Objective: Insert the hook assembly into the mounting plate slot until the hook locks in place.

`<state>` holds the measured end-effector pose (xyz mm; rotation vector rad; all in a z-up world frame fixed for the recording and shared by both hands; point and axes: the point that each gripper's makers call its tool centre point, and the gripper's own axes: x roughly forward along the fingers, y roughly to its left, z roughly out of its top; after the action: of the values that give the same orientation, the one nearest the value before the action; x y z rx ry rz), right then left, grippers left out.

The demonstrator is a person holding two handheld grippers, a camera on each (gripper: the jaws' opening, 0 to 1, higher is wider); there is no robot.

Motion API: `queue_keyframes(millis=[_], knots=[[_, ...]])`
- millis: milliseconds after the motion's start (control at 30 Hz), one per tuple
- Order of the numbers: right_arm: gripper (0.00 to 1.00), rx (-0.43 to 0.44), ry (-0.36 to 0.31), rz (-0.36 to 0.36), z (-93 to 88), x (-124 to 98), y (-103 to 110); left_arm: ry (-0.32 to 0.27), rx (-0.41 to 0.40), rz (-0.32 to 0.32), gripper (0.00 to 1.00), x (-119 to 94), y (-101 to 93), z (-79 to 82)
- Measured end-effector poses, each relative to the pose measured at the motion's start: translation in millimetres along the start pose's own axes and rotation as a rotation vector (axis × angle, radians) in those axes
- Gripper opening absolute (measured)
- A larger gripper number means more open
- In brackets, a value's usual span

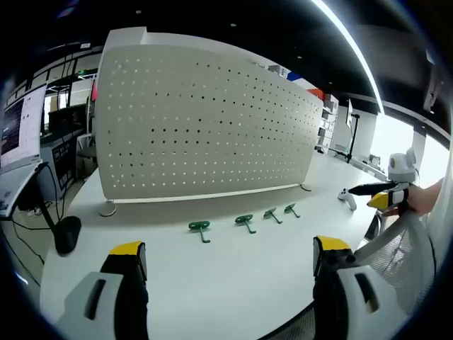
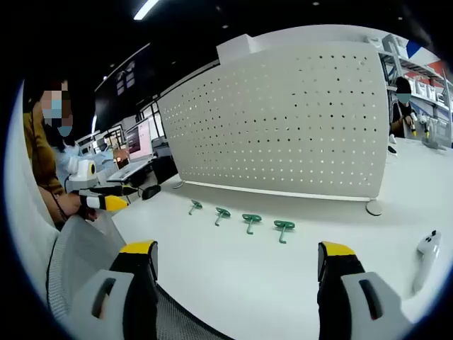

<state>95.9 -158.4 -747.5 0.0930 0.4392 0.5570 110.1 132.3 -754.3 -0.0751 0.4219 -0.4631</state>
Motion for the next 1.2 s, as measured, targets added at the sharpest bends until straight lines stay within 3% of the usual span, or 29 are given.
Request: queue_keyframes(millis=[1200], knots=[[0.9, -0.007, -0.006, -0.01, 0.6, -1.1, -2.0, 0.006, 0.002, -0.005, 1.0, 1.5, -0.2, -3.0]])
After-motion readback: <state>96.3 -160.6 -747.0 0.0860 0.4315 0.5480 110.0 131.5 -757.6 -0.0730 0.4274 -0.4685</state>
